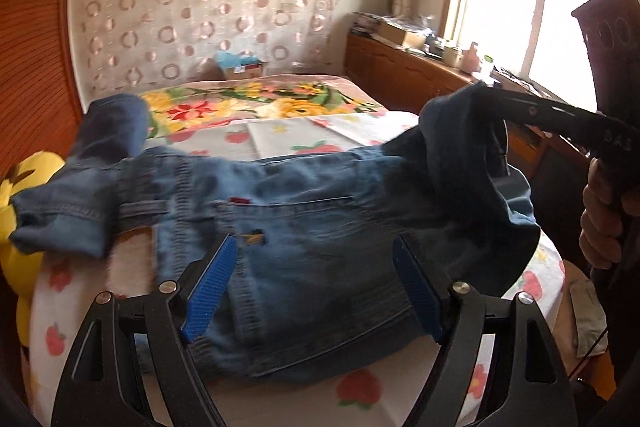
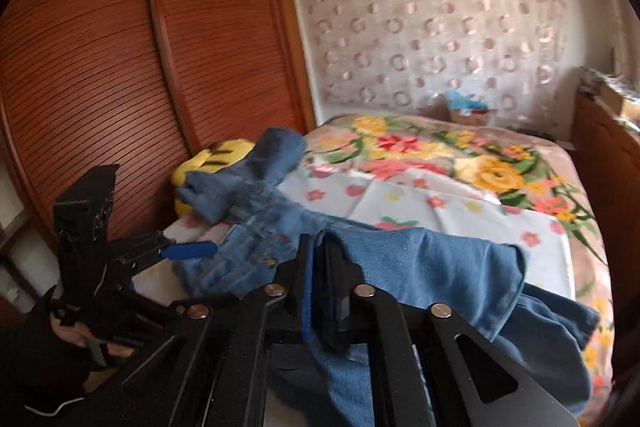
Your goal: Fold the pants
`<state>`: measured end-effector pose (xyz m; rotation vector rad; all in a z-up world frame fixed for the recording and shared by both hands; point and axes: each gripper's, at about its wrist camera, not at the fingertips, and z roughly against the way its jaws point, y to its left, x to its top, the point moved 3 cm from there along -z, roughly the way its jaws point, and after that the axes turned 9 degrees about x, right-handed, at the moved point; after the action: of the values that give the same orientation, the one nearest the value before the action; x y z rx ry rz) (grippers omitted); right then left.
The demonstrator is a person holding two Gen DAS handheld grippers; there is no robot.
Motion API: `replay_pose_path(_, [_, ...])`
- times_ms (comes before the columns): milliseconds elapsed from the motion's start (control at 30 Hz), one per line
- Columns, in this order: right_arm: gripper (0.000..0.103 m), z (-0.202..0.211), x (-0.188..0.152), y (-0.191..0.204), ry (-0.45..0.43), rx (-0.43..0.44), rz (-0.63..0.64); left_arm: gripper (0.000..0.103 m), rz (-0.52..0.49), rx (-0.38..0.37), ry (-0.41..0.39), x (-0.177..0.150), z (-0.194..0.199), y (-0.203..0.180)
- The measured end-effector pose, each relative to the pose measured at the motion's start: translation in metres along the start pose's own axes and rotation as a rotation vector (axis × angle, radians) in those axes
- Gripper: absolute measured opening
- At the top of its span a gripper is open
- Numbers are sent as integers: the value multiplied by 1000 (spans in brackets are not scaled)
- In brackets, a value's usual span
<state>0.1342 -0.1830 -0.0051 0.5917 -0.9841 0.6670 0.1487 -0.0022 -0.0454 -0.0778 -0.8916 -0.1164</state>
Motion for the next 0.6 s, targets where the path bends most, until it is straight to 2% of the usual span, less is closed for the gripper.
replay_pose_path(33, [18,0,1,-3,1,-29,7,81,5,1,0,0,-1,2])
replay_pose_path(100, [43,0,4,-18,3,-61,3,81,11,1,-4,0,-3,3])
replay_pose_path(133, [46,2,2,-23,4,-71,-5,81,13,-2,-5,0,-4,2])
replay_pose_path(300, [50,8,-9,-31,4,-151,-38,81,-6,-32,-11,2,-11,-9])
replay_pose_path(467, [51,3,-38,-61,52,-244,-110,81,-33,-70,-14,5,-21,-29])
replay_pose_path(600, [51,-7,-55,-81,79,-258,-173,69,-75,-110,8,7,-37,-49])
